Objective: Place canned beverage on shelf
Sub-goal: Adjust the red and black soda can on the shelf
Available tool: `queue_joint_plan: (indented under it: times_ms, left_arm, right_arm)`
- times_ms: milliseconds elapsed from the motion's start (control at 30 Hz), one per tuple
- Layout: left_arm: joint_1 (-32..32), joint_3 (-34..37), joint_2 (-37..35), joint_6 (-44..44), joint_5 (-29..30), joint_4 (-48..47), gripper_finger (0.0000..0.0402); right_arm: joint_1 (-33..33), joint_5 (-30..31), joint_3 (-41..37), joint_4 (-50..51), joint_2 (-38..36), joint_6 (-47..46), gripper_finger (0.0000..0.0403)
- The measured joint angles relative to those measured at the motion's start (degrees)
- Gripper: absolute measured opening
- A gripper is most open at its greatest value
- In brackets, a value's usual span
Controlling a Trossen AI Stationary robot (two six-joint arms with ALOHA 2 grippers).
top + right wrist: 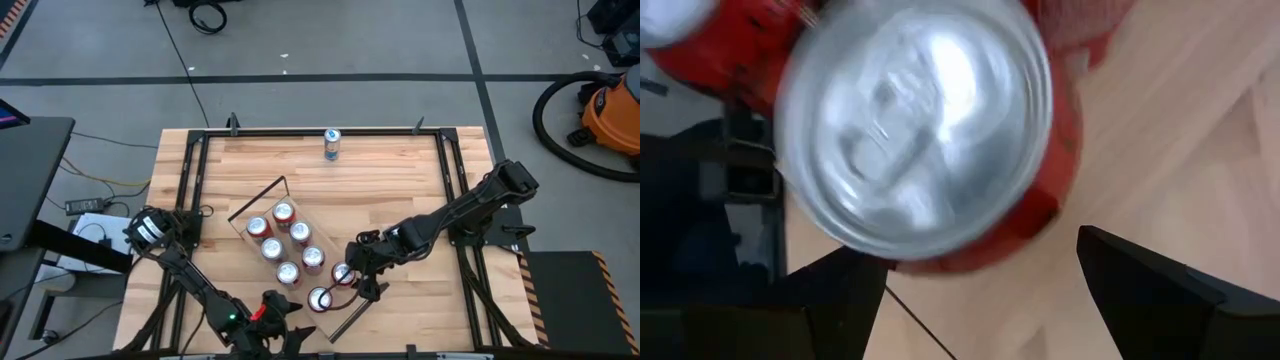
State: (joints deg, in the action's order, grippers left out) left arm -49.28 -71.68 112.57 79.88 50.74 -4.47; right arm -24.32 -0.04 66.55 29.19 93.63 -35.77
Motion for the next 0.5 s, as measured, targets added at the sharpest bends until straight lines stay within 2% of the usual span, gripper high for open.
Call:
queue_joint_plan:
  times_ms: [233, 500]
  left_arm:
    - [0.0, 0.0, 0.0, -0.1, 0.0, 0.0, 0.0398]
    - [0.0, 0.0, 0.0, -0.1, 0.0, 0.0, 0.0398]
  right_arm:
    - [-0.3, 1.6, -2.6, -4.5, 0.1, -3.5, 0.0331]
    - [-0.3, 3.0, -2.8, -8.5, 0.1, -3.5, 0.0331]
